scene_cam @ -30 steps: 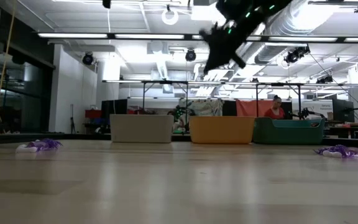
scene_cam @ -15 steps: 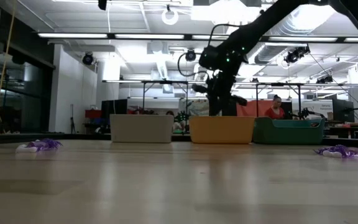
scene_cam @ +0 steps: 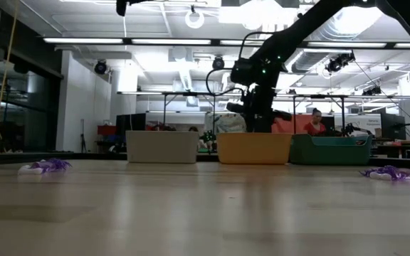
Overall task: Sort Halloween decoration
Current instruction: Put the purple witch hat toy into the orange bin
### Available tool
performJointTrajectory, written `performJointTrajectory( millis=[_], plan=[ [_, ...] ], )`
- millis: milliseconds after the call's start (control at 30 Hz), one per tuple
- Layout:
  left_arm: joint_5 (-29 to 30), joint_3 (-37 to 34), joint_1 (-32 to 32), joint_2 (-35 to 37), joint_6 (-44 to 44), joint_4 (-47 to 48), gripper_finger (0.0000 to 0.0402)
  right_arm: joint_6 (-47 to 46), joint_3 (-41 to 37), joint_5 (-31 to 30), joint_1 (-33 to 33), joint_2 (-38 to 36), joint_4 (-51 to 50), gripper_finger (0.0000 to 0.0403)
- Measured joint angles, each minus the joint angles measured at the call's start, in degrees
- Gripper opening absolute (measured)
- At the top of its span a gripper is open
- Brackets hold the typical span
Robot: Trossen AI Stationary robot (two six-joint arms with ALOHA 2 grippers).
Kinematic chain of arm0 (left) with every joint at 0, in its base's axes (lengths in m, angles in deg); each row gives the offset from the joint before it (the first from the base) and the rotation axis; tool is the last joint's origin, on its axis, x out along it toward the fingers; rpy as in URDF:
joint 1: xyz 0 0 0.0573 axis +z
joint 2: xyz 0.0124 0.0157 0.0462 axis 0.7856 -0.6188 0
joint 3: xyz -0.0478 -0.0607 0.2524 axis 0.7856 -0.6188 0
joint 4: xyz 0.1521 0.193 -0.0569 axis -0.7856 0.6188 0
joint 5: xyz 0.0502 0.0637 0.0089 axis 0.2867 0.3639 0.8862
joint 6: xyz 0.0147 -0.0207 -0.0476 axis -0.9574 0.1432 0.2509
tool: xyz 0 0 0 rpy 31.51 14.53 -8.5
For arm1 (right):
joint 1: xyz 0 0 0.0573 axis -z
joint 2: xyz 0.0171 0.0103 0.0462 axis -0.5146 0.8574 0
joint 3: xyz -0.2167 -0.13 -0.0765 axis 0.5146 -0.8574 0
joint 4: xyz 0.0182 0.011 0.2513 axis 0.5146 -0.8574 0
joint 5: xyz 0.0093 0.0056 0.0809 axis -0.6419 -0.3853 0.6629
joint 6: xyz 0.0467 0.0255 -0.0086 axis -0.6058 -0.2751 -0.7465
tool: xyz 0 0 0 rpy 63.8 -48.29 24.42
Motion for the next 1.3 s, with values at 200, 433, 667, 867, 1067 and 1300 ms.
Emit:
performJointTrajectory(
  millis=[200, 433, 667, 867, 1067, 1300],
  plan=[
    [-0.4, 0.0, 0.0, -0.3, 3.0, -0.2, 0.0001, 11.4, 1.0, 4.1, 0.3, -2.3, 0.9, 0.0165],
    [-7.1, 0.0, 0.0, -0.2, 4.4, -0.1, 0.0001, 22.6, -1.9, 8.6, -3.3, -17.7, 2.0, 0.0177],
    [-14.5, 0.0, 0.0, -0.2, 4.4, 0.0, 0.0001, 13.9, -23.8, 8.5, -11.6, -37.9, 15.2, 0.0177],
    [-20.0, 0.0, 0.0, -0.2, 7.5, 0.8, 0.0001, 2.7, -41.9, 9.3, -23.1, -51.7, 38.1, 0.0177],
    [-21.3, -7.3, -0.5, 0.2, 9.9, -8.9, 0.0001, 11.8, -44.7, 8.5, -30.2, -52.7, 51.4, 0.0177],
    [-19.8, -19.0, -2.3, -0.5, 17.8, -25.9, 0.0000, 24.9, -39.9, 8.5, -32.6, -48.1, 51.4, 0.0177]
  ],
)
